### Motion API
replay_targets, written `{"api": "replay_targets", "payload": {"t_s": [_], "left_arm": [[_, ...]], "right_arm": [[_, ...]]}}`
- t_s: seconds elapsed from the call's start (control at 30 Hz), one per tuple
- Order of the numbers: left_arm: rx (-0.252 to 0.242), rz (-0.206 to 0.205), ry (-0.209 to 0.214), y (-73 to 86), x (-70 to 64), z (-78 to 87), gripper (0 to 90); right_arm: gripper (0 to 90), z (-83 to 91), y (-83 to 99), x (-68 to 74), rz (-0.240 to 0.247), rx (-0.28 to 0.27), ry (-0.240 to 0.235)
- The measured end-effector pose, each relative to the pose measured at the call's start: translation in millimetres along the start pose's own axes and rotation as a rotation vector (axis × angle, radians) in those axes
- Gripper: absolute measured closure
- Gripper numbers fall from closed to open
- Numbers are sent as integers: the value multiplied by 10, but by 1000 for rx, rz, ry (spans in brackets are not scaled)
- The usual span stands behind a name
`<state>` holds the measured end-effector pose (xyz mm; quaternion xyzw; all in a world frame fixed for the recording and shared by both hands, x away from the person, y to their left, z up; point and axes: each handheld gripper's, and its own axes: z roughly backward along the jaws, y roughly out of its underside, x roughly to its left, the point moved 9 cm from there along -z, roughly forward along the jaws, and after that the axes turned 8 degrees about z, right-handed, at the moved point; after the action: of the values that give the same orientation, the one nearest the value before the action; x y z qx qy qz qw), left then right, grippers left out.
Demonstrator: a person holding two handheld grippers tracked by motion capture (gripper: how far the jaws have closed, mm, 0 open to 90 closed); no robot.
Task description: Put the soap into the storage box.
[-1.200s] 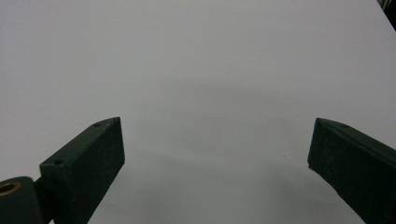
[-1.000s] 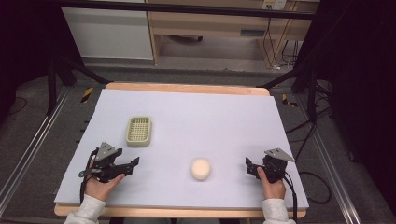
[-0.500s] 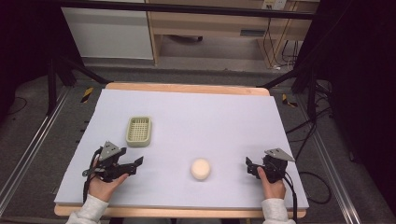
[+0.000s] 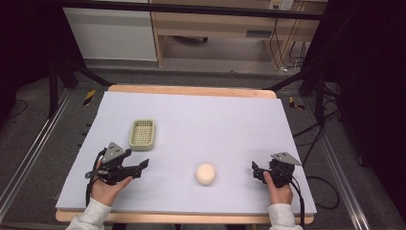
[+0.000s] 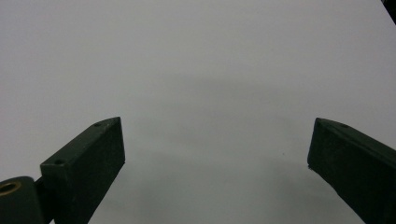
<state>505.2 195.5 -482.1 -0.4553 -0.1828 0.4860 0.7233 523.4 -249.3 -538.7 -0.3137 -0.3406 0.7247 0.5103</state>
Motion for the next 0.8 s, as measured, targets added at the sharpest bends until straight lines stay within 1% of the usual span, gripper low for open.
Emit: {"api": "replay_targets", "payload": {"t_s": [0.13, 0.27, 0.3, 0.4, 0.73, 0.8], "left_arm": [[-4, -6, 4, -57, -14, 2, 214], [-3, -15, 11, -93, -75, -36, 214], [1, -22, 14, -98, -89, -40, 214], [-2, -29, 23, -120, -154, -63, 215], [10, -50, 44, -147, -299, -138, 216], [9, -48, 50, -152, -327, -154, 217]], "right_arm": [[44, 0, -1, 1, -1, 0, 2], [44, 1, -1, -4, -8, -2, -7], [45, 1, -1, -4, -8, -2, -8], [48, 3, -2, 0, -3, -2, -9], [49, -1, -1, 3, 1, 0, -6], [48, 0, -2, 3, 0, 0, -7]]}}
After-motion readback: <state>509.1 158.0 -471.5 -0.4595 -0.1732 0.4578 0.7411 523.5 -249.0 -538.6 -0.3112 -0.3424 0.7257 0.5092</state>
